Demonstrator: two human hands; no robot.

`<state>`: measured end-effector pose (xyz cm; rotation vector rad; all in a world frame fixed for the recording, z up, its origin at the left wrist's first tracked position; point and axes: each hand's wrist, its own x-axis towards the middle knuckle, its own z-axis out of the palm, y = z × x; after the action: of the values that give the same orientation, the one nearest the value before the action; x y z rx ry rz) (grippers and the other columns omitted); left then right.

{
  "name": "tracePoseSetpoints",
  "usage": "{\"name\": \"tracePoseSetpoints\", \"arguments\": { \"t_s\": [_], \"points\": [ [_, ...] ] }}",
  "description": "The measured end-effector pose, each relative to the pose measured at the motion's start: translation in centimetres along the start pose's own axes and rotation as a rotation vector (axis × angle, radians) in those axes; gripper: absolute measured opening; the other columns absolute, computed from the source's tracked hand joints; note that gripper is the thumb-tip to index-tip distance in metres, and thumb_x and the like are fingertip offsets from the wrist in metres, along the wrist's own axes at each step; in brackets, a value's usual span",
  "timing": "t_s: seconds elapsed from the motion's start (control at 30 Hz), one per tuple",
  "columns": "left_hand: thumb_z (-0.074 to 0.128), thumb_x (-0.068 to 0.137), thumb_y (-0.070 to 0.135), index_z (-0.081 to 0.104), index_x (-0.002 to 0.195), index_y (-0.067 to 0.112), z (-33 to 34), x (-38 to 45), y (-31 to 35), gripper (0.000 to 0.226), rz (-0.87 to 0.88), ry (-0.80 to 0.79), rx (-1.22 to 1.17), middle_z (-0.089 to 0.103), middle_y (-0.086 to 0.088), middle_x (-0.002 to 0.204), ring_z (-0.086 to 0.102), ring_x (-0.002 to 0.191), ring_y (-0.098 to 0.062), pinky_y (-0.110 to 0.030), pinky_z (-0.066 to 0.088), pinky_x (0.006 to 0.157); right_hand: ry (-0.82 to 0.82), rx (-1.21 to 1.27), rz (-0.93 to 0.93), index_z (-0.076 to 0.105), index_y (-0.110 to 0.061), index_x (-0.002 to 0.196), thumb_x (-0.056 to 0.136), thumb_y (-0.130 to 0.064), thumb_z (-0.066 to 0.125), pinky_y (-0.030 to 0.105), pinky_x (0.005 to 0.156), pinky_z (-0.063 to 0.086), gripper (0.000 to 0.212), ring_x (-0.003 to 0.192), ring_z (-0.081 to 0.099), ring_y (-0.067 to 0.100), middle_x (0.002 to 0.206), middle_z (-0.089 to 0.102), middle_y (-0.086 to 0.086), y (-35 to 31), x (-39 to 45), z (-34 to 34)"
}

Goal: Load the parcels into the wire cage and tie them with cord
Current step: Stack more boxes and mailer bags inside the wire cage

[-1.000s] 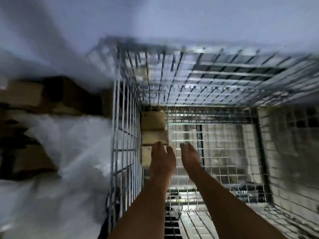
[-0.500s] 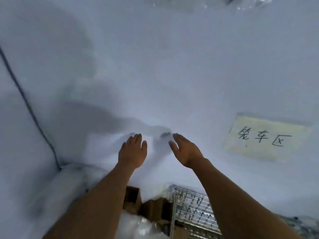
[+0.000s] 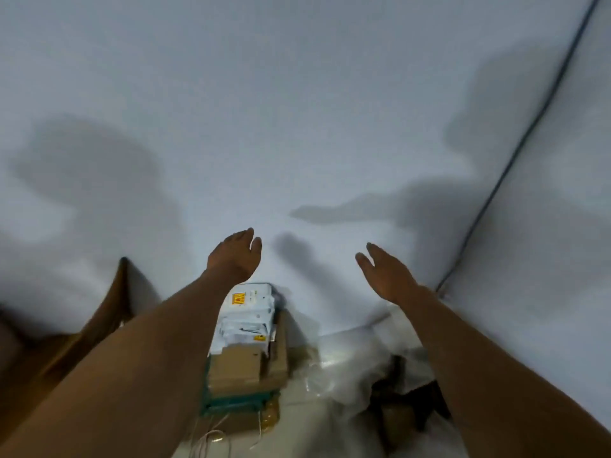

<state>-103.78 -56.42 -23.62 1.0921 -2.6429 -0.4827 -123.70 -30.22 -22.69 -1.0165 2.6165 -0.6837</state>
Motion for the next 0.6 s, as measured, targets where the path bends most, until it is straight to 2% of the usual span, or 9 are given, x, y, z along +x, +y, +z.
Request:
{"name": "tracePoseSetpoints", "arguments": {
  "t_s": [0.17, 0.3, 0.5, 0.6],
  "points": [
    [0.022, 0.106, 0.05, 0.032, 0.159, 0.018, 1.1, 2.6, -12.8, 0.063, -0.204, -0.005, -0.052, 0.037, -0.003, 0.164, 0.032, 0.151, -0.023, -0.042, 0.027, 0.123, -0.21, -0.016, -0.106, 0.019, -0.017, 0.164, 0.108, -0.054, 0.029, 0.034, 0.128, 0.011, 0.068, 0.158, 0.015, 0.016, 0.172, 0.016, -0.001, -9.0, 9.2, 10.8],
    [0.022, 0.107, 0.049, 0.027, 0.161, 0.019, 5.3, 6.8, -19.6, 0.062, -0.337, -0.07, -0.105, 0.032, -0.003, 0.166, 0.029, 0.152, -0.023, -0.041, 0.023, 0.122, -0.289, -0.054, -0.121, 0.02, -0.017, 0.164, 0.108, -0.052, 0.03, 0.035, 0.127, 0.014, 0.067, 0.158, 0.017, 0.019, 0.172, 0.017, 0.001, -12.7, 17.0, 19.4],
    [0.024, 0.103, 0.062, 0.015, 0.163, 0.024, 15.1, 13.0, -25.3, 0.072, -0.514, -0.21, -0.25, 0.023, -0.004, 0.169, 0.025, 0.154, -0.026, -0.049, 0.026, 0.123, -0.385, -0.081, 0.002, 0.023, -0.014, 0.162, 0.108, -0.05, 0.035, 0.039, 0.125, 0.023, 0.067, 0.155, 0.027, 0.026, 0.169, 0.026, 0.007, -11.4, 24.5, 31.5],
    [0.035, 0.099, 0.067, 0.01, 0.164, 0.022, 20.4, 14.8, -26.9, 0.082, -0.558, -0.295, -0.286, 0.019, -0.006, 0.17, 0.024, 0.154, -0.028, -0.049, 0.027, 0.123, -0.394, -0.013, 0.118, 0.028, -0.015, 0.159, 0.104, -0.052, 0.045, 0.043, 0.115, 0.04, 0.069, 0.143, 0.045, 0.032, 0.161, 0.04, 0.012, -8.7, 26.2, 36.9]
  ]
}}
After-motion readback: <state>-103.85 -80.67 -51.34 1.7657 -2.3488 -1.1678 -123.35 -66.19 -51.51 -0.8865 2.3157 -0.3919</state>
